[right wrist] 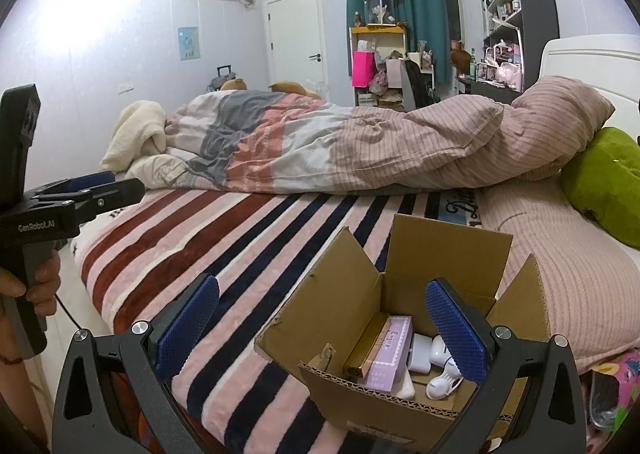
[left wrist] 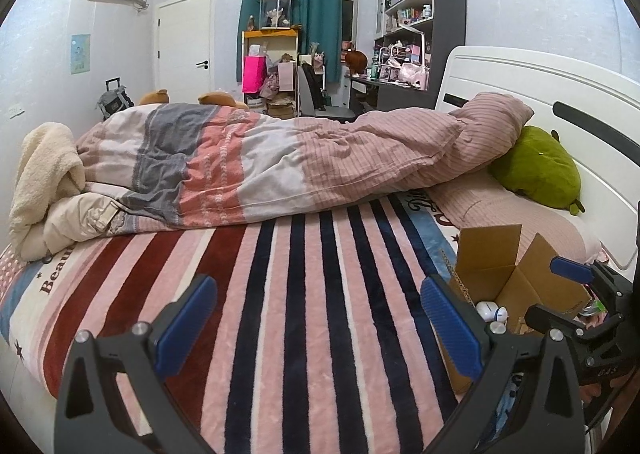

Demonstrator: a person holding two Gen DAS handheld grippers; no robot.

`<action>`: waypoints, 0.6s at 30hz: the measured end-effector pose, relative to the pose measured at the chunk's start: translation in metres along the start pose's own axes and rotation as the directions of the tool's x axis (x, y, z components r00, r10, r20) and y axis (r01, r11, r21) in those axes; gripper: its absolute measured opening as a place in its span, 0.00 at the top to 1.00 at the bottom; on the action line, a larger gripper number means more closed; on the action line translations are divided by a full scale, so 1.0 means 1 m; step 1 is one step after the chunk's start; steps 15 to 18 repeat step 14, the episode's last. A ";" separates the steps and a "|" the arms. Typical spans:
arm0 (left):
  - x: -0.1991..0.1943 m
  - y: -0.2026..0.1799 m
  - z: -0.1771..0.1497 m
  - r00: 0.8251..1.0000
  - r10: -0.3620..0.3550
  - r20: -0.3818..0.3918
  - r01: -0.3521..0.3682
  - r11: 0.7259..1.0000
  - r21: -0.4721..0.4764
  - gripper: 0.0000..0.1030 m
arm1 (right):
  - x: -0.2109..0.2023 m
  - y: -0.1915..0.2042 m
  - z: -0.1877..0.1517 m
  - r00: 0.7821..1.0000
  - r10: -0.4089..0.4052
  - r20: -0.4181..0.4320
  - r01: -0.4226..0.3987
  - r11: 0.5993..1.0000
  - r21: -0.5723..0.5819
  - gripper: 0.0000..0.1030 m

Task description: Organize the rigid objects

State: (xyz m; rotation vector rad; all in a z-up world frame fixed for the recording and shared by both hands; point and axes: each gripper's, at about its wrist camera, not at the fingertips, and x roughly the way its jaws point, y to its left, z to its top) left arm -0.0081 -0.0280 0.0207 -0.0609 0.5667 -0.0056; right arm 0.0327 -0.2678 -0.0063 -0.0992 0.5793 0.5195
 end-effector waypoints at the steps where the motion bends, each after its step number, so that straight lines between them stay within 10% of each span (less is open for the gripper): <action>1: 0.001 -0.001 0.001 1.000 0.001 -0.001 -0.001 1.000 0.000 0.02 | 0.000 0.000 0.000 1.000 0.000 0.000 0.000 1.000 0.001 0.00; 18: 0.001 0.000 0.000 1.000 0.013 -0.005 -0.013 1.000 -0.002 0.02 | 0.001 -0.001 -0.002 1.000 0.000 -0.004 0.000 1.000 0.006 0.00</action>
